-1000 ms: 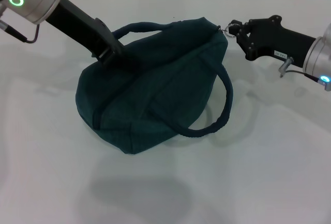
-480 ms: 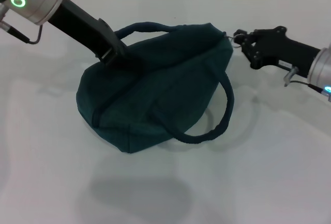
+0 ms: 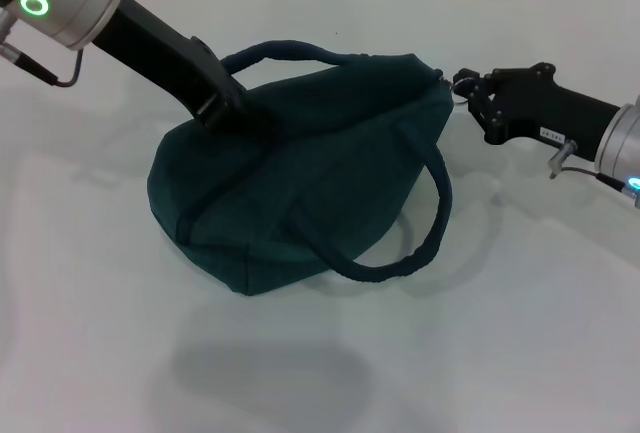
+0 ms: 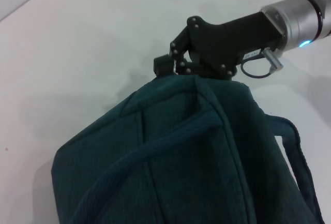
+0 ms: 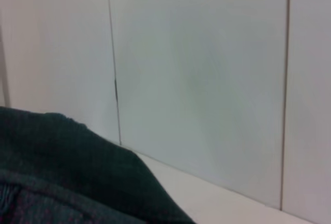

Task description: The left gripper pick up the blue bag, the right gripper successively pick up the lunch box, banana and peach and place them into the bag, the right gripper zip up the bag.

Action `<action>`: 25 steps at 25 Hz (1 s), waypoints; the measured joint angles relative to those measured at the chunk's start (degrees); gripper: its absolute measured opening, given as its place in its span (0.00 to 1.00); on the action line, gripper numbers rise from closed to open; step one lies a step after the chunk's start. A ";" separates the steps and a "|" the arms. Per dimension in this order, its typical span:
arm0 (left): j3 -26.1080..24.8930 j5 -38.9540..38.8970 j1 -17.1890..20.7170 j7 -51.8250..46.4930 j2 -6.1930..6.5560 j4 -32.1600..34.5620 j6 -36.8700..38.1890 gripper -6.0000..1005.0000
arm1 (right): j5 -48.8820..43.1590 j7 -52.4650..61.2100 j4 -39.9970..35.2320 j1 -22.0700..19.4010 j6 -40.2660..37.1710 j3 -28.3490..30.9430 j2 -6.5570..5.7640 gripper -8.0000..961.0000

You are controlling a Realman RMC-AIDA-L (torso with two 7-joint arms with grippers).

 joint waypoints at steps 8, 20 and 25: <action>0.06 0.06 0.07 -0.01 -0.14 0.00 0.31 0.05 | -0.25 8.69 -2.02 -0.25 -0.89 -4.36 -1.90 0.10; 0.03 -6.64 -0.04 0.47 0.69 0.00 3.57 0.05 | -2.65 15.22 -3.86 0.30 -2.94 -1.52 -4.97 0.10; 0.02 -7.23 0.24 0.39 0.86 -0.12 3.63 0.05 | -8.50 17.56 -4.03 0.85 -0.71 -1.39 -3.70 0.10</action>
